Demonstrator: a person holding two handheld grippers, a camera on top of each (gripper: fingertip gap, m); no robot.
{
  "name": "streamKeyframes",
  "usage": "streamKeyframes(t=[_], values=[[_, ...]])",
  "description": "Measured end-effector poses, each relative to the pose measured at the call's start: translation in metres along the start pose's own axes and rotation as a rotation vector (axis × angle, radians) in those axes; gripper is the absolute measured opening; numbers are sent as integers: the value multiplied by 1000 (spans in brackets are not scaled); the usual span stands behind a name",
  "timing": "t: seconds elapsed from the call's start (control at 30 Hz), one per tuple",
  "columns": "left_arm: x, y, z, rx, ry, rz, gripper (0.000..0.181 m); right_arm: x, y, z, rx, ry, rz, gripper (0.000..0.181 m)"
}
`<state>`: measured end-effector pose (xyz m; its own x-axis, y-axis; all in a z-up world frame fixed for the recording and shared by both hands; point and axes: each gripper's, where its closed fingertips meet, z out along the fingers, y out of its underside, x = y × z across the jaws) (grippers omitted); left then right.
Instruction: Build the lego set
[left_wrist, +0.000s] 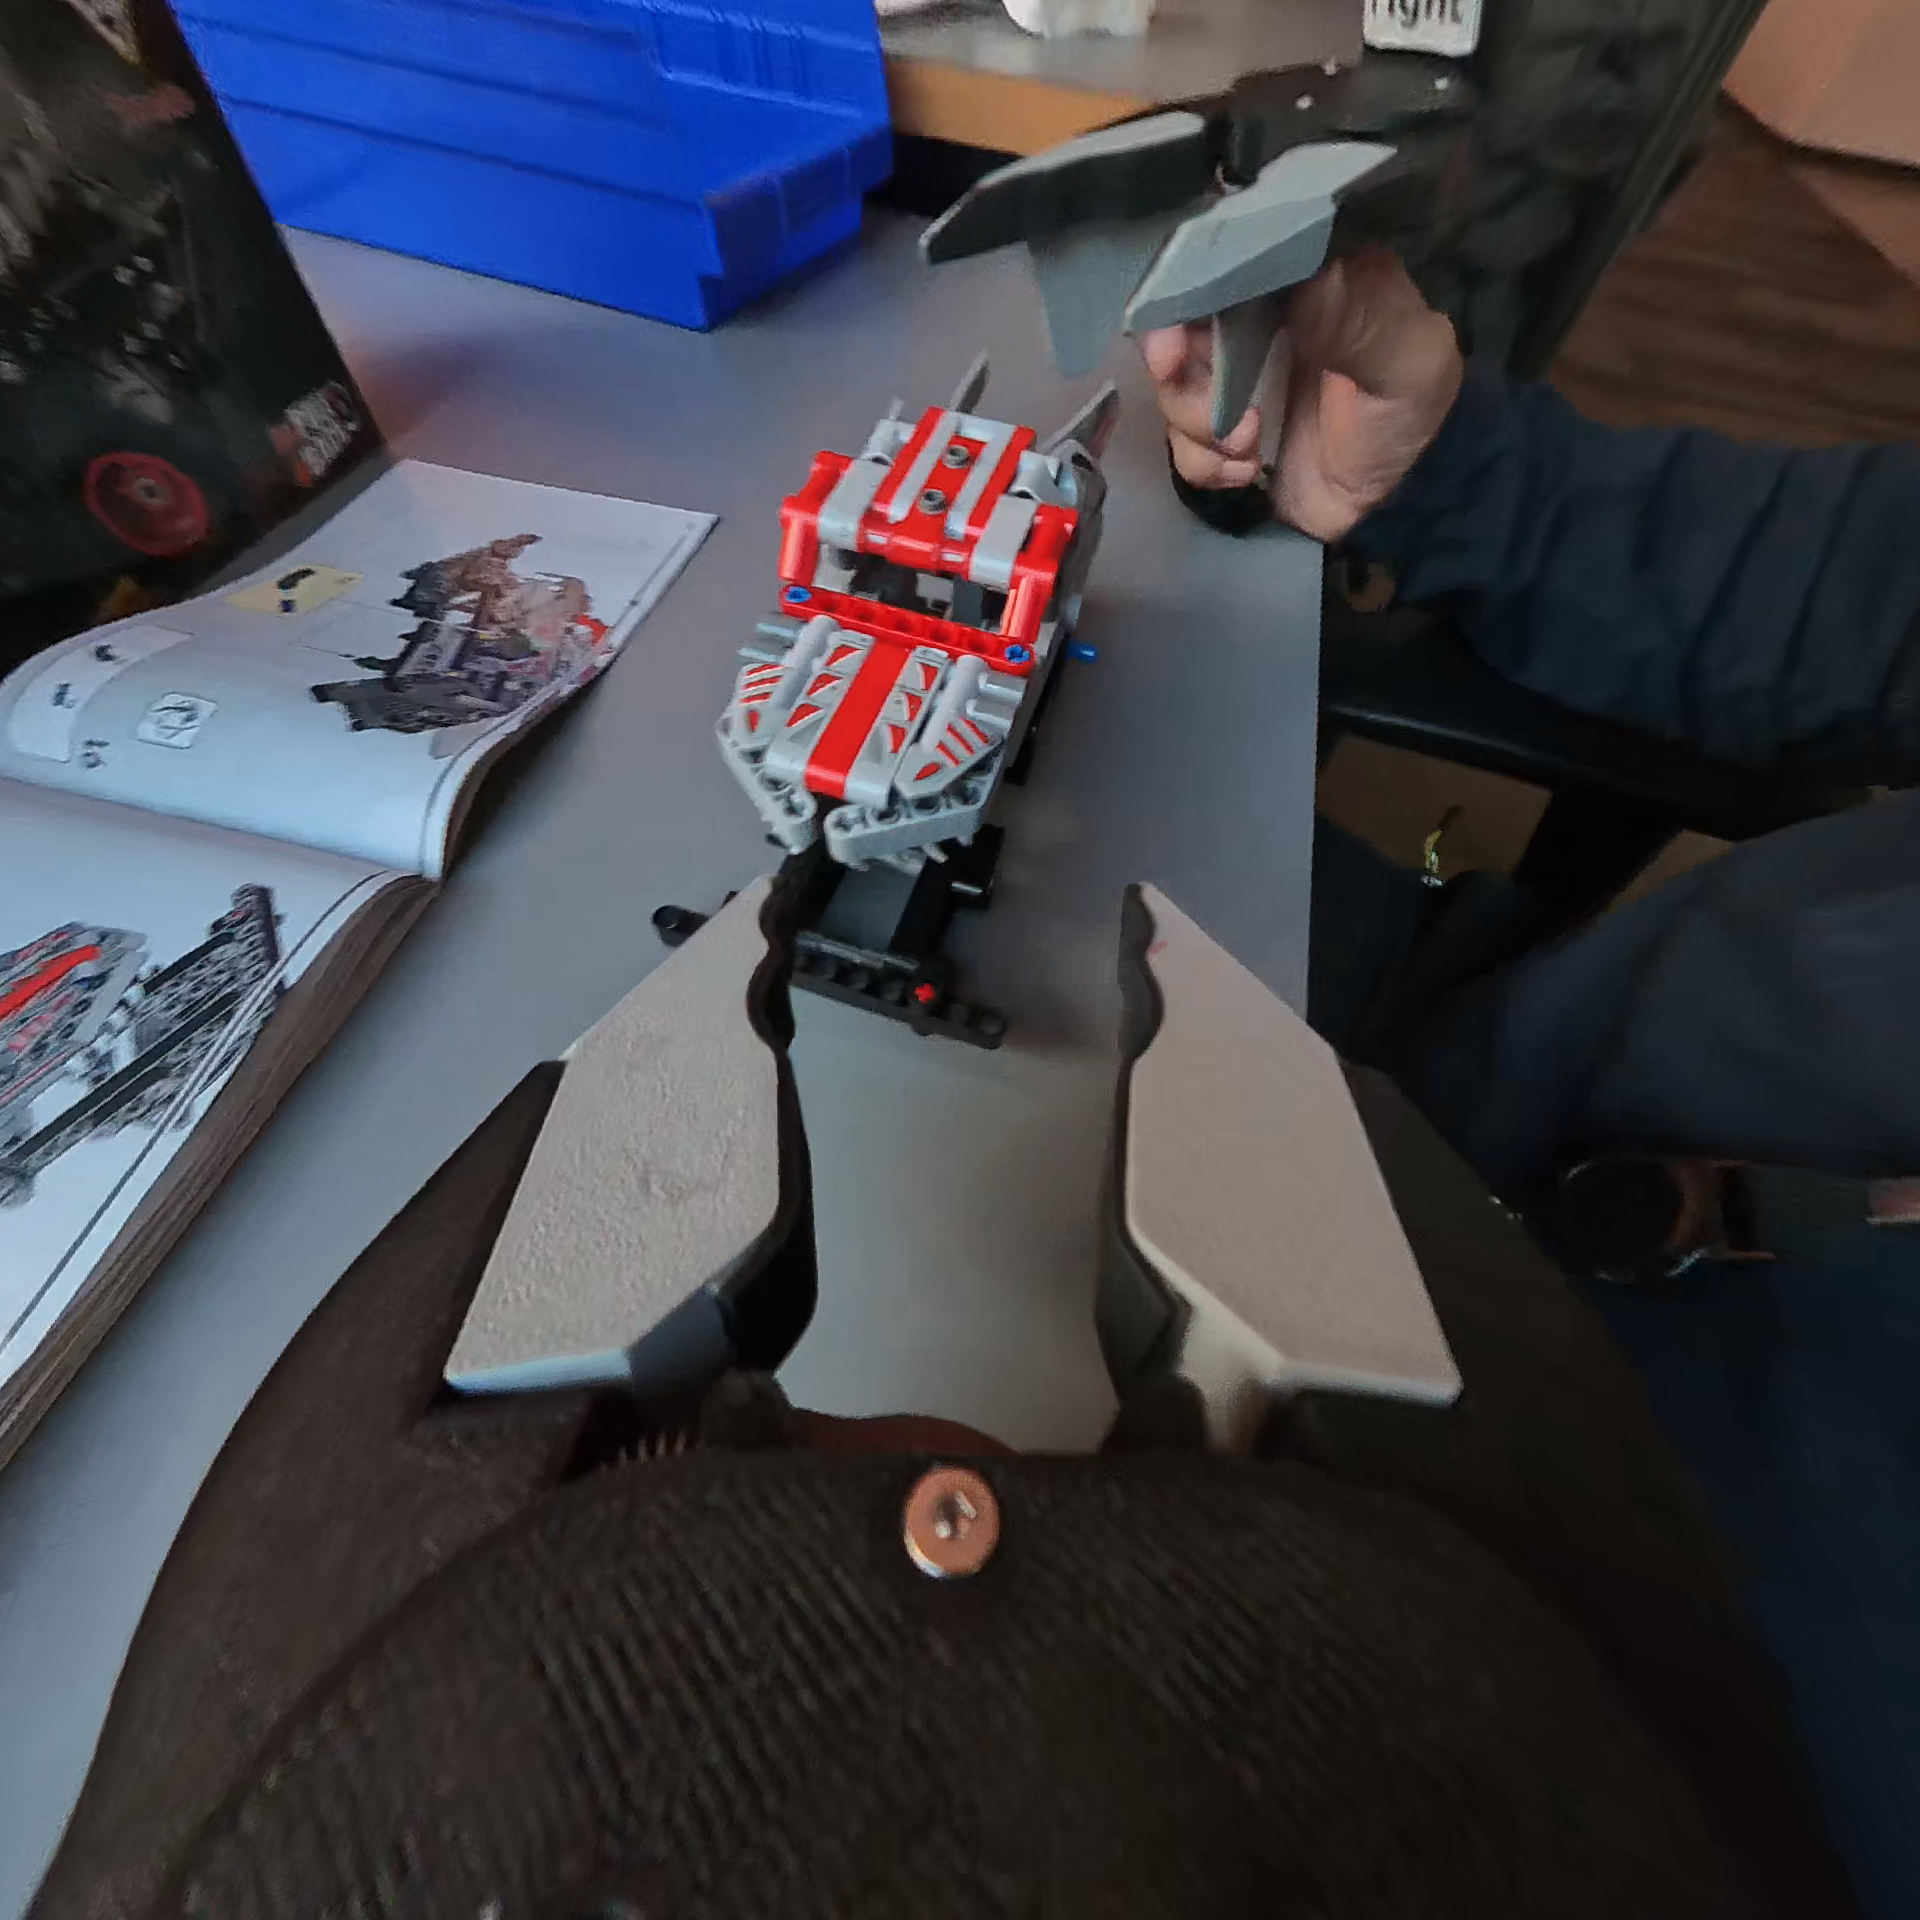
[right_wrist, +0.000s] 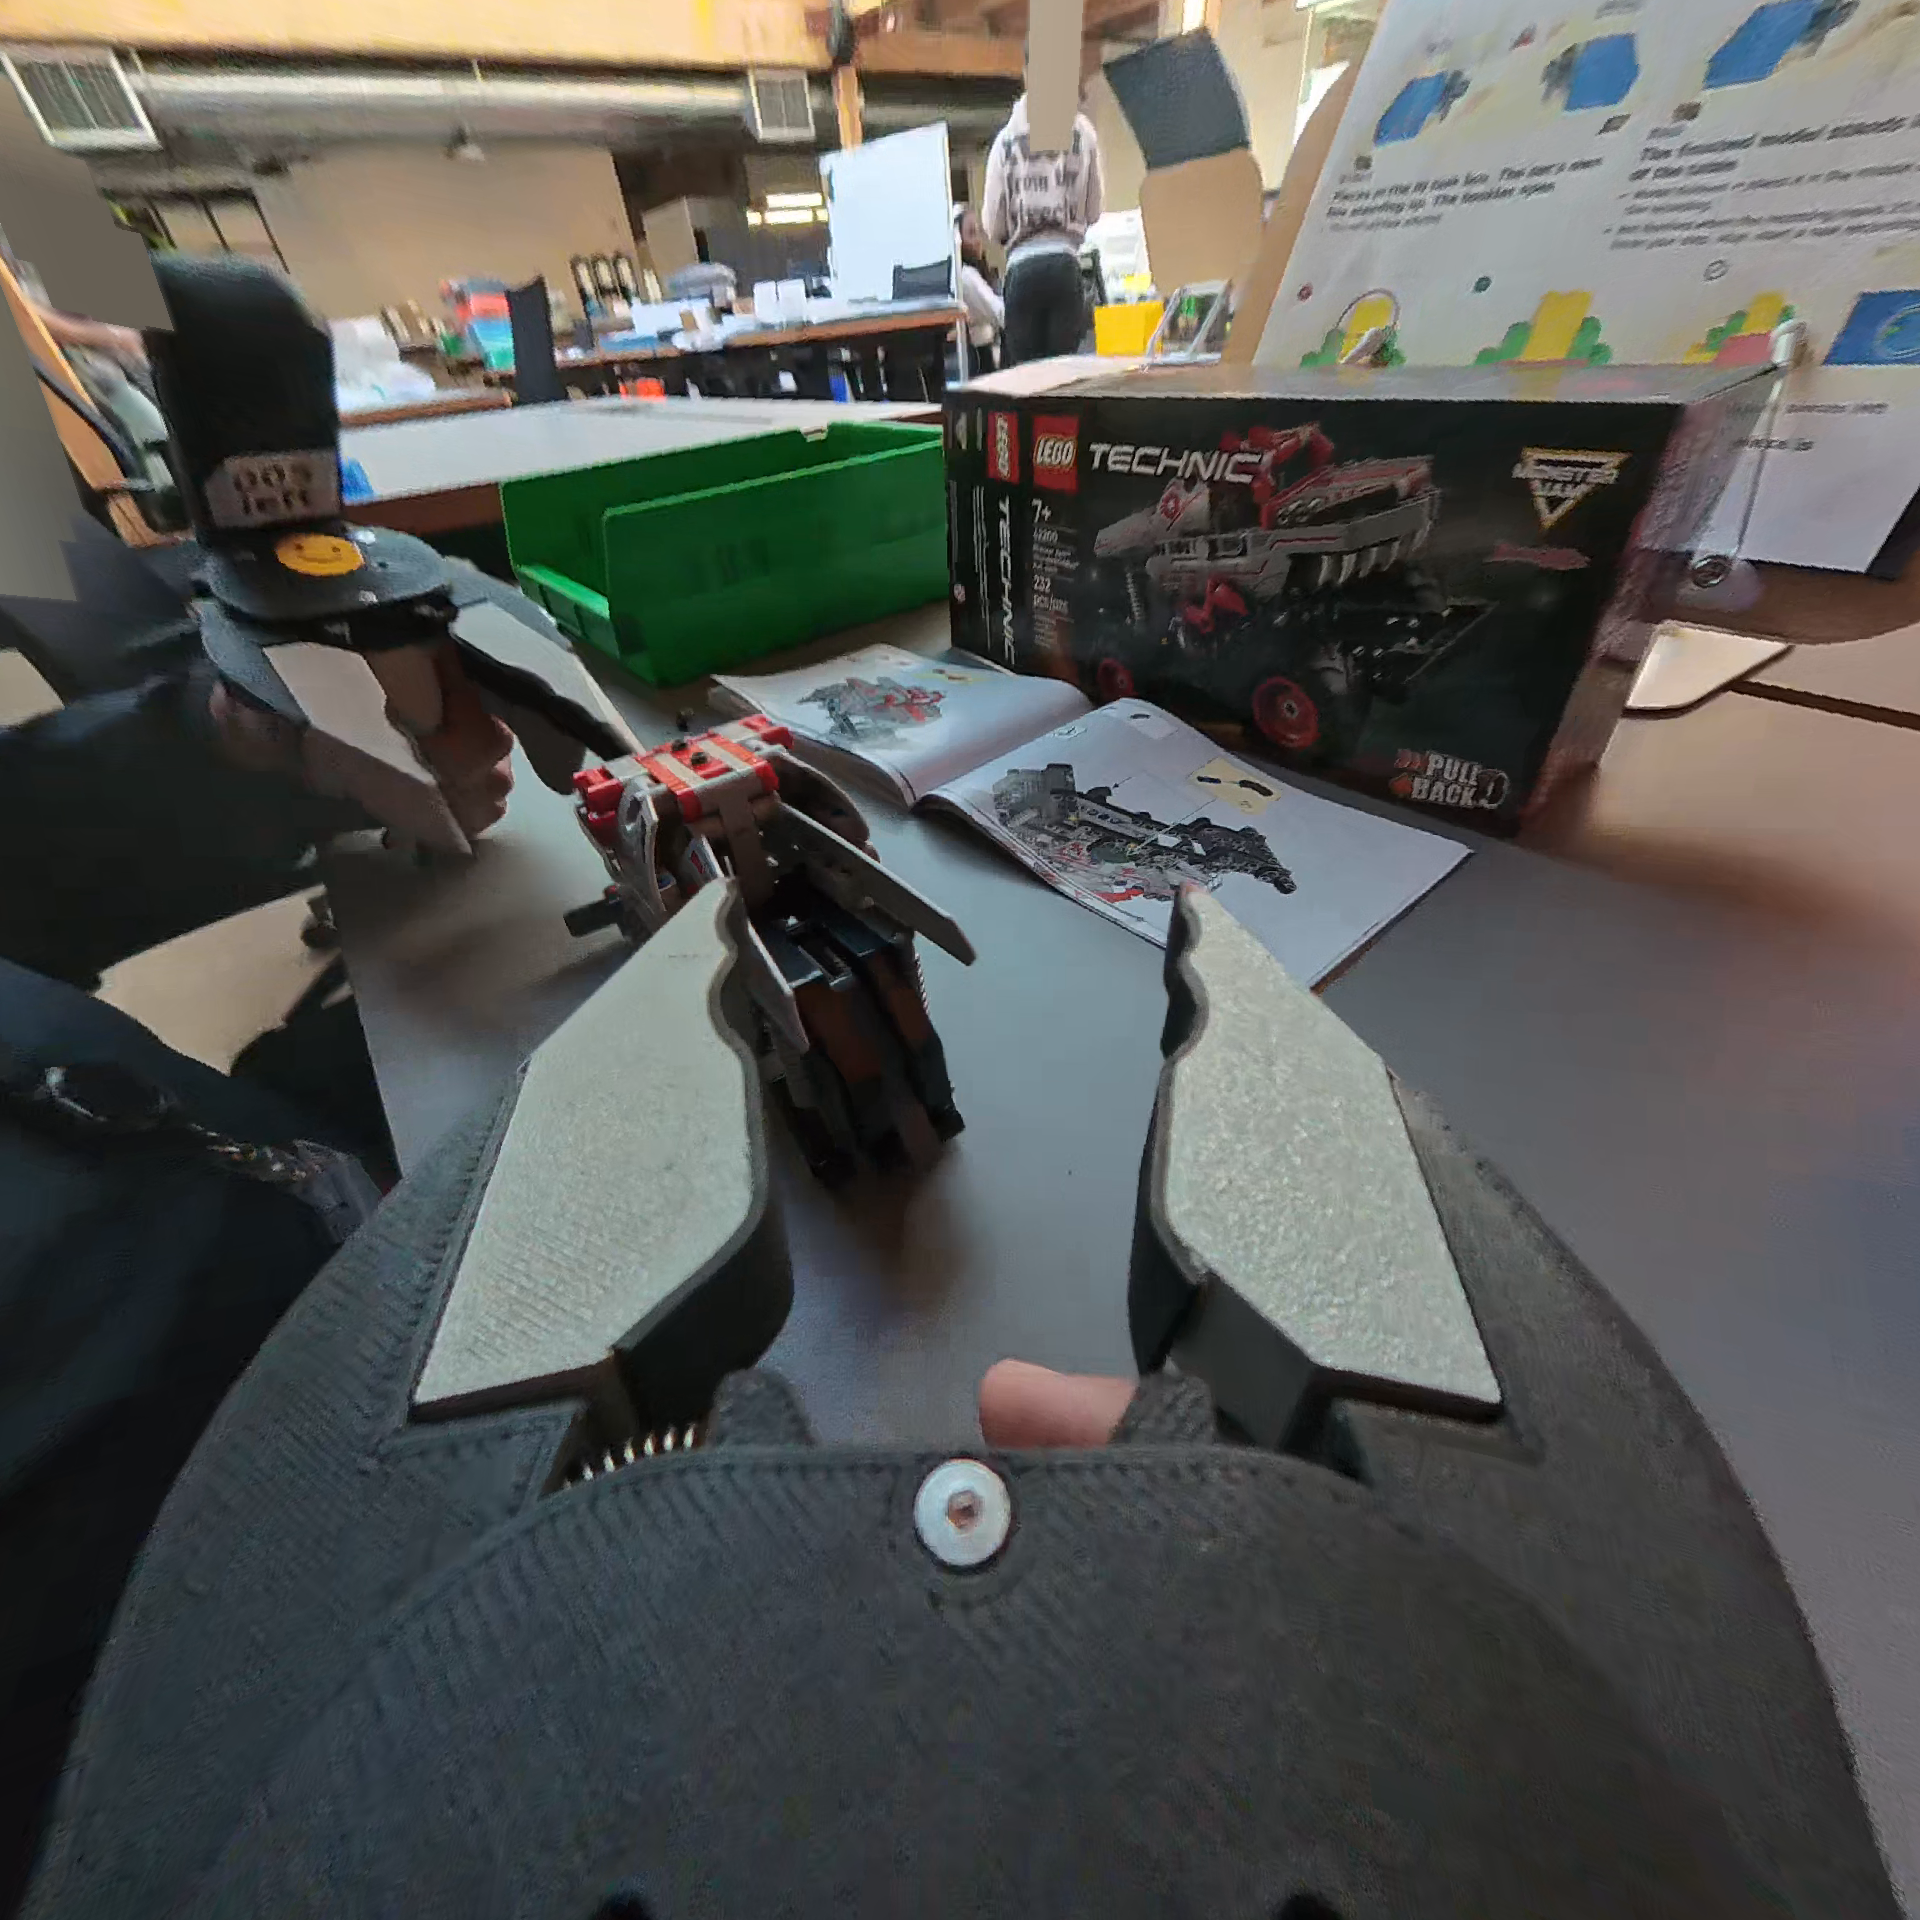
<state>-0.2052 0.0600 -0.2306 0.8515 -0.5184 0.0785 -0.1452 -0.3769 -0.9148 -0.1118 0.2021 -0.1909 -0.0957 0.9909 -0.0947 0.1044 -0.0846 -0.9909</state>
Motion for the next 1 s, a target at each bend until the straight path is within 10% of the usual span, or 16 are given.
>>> streamKeyframes(t=[0.33,1.0], values=[[-38,1,-53,130,-195,-57,49,22,-16,-21,139,-18,160,78],[-36,5,-64,126,-179,-6,27,12,-8,-11,71,-22,103,78]])
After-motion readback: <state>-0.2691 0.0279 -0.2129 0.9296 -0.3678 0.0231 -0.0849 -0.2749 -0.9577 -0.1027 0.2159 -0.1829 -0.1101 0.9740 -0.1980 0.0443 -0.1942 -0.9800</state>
